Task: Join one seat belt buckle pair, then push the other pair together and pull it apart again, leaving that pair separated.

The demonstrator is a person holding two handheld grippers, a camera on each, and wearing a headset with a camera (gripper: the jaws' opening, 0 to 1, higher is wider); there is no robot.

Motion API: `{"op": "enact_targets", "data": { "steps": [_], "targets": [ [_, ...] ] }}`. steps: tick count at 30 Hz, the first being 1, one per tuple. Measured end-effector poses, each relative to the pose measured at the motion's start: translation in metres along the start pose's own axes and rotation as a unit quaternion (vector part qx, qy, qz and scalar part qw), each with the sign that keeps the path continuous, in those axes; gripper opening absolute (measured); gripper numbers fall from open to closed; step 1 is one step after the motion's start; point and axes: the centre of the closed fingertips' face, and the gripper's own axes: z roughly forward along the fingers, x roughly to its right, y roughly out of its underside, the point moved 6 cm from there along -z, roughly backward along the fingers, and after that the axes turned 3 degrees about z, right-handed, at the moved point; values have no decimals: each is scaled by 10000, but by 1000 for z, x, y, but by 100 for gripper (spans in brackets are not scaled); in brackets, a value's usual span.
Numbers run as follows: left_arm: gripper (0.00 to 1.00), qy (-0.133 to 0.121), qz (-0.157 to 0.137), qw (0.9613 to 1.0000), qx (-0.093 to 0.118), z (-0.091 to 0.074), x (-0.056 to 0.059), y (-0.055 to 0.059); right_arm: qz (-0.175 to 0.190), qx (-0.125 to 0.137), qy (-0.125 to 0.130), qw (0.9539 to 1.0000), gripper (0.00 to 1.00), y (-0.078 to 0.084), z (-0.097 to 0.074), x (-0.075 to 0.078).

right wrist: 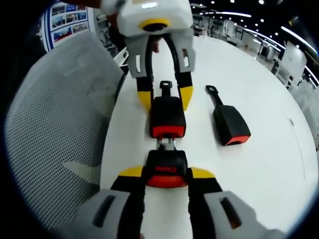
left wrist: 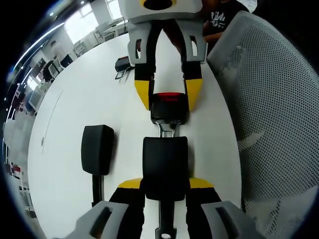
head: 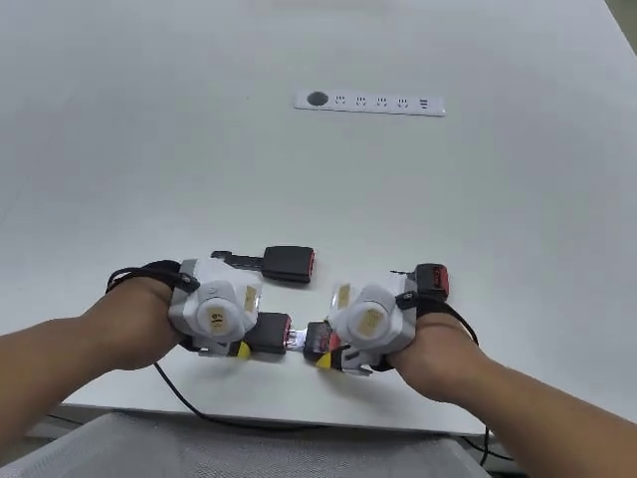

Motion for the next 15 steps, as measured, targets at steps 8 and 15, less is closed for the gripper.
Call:
{"op": "enact_targets", "data": {
  "steps": [8,15],
  "targets": [
    [31,-20,-160,9995,264,-1,0,4,16,16,76,10000,31,-3,2,-1],
    [31,24,-94,9996,266,0,0,3,-89,-53,91,9999,30,-8,4,-2]
  ]
}}
